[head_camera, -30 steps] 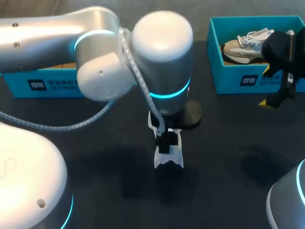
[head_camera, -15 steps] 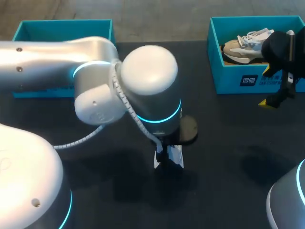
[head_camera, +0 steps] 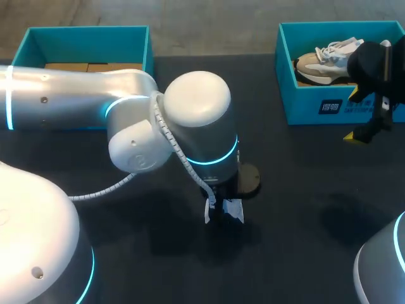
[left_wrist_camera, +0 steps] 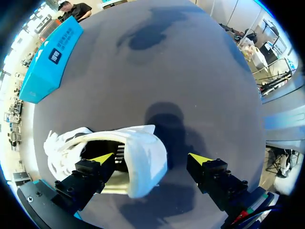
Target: Take the shoe out of the shoebox, open the shoe tongue, remove and reinsert the insole, then place the shoe into the shoebox
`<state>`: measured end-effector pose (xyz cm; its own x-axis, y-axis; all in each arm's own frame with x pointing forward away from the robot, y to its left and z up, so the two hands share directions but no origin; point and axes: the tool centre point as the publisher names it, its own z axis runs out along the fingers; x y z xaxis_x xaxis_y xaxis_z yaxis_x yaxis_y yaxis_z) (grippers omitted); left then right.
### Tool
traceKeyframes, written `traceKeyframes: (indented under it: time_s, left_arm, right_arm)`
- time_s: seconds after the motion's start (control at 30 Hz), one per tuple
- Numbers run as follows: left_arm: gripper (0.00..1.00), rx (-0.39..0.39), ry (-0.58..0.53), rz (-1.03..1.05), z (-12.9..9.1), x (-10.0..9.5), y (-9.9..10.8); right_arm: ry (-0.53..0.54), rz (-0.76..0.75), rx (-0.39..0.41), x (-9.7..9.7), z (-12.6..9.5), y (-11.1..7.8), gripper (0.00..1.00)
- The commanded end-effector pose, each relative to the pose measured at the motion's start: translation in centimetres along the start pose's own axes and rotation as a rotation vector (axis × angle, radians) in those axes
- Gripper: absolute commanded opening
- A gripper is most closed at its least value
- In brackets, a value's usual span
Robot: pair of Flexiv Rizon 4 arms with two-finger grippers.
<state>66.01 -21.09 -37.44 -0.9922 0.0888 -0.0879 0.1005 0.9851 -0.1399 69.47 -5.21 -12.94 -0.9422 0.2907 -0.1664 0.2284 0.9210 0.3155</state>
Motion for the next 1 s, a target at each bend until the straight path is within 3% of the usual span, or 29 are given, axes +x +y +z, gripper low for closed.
traceKeyframes:
  time_s: [0.03,0.37,0.47,0.67,1.0]
  left_arm:
    - [1.00,-0.018,0.018,0.006,1.5,-0.3,-0.9]
    - [0.98,-0.058,0.053,0.017,2.8,0.4,-0.6]
    - [0.51,-0.060,0.059,0.016,2.9,0.6,-0.4]
    - [0.01,-0.074,0.073,0.005,2.7,1.0,0.0]
    - [0.00,-0.090,0.141,-0.015,0.9,1.3,0.0]
  right_arm:
    - [0.003,0.000,0.003,-0.2,0.1,0.1,1.00]
    - [0.003,0.000,0.003,-0.2,0.1,0.1,1.00]
    - [0.003,0.000,0.003,-0.2,0.1,0.1,1.00]
    - [0.003,0.000,0.003,-0.2,0.1,0.1,1.00]
    - [0.003,0.000,0.003,-0.2,0.1,0.1,1.00]
